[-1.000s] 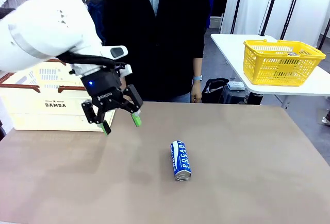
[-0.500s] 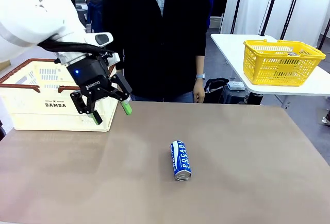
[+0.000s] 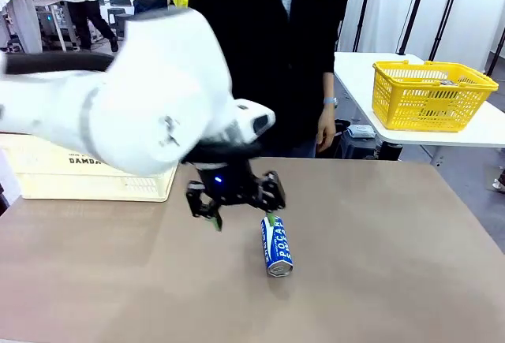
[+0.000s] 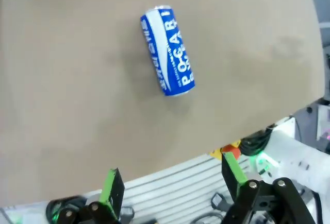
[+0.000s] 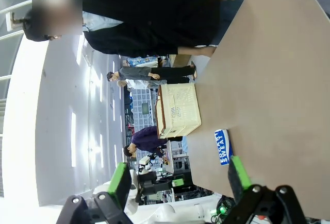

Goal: Place the drinks into the Shopping basket.
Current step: Pick up one drink and place it into the Shopping basket.

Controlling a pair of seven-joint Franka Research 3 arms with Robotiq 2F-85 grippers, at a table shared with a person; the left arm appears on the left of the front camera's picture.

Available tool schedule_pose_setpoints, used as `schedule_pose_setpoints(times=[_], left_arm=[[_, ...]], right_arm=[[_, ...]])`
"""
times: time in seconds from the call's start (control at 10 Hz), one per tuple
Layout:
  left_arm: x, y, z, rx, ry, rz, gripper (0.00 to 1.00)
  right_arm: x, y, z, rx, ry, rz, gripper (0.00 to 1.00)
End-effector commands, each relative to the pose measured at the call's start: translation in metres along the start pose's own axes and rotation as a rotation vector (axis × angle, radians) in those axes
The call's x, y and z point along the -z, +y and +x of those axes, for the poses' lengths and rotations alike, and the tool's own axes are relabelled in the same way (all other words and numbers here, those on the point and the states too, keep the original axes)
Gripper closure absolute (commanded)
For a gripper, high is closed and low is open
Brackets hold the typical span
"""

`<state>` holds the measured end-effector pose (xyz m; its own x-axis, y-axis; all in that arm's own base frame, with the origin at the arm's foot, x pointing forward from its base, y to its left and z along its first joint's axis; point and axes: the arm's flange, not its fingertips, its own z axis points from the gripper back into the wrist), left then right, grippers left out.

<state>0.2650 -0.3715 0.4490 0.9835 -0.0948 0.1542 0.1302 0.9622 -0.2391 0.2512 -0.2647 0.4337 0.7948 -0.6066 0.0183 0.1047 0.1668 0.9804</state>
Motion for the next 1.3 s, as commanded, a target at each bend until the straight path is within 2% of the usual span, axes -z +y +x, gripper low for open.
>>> schedule_pose_setpoints(times=[0.0,0.1,0.3,0.5,0.9,1.2], left_arm=[[0.027,-0.019,0.040,0.022,-0.012,0.041,0.00],[0.048,-0.035,0.045,0.044,-0.008,0.019,0.00],[0.096,-0.059,0.050,-0.008,-0.018,0.060,0.00],[0.125,-0.066,0.050,-0.011,0.015,0.139,0.00],[0.196,-0.070,0.055,0.024,-0.051,0.203,0.00],[0.199,-0.059,0.057,-0.010,-0.052,0.231,0.00]], right_arm=[[-0.001,0.002,0.000,0.004,-0.004,0.016,0.00],[-0.001,0.002,0.000,0.004,-0.004,0.016,0.00],[-0.001,0.002,0.000,0.004,-0.004,0.016,0.00],[-0.001,0.002,0.000,0.004,-0.004,0.016,0.00],[-0.001,0.002,0.000,0.004,-0.004,0.016,0.00],[-0.001,0.002,0.000,0.004,-0.004,0.016,0.00]])
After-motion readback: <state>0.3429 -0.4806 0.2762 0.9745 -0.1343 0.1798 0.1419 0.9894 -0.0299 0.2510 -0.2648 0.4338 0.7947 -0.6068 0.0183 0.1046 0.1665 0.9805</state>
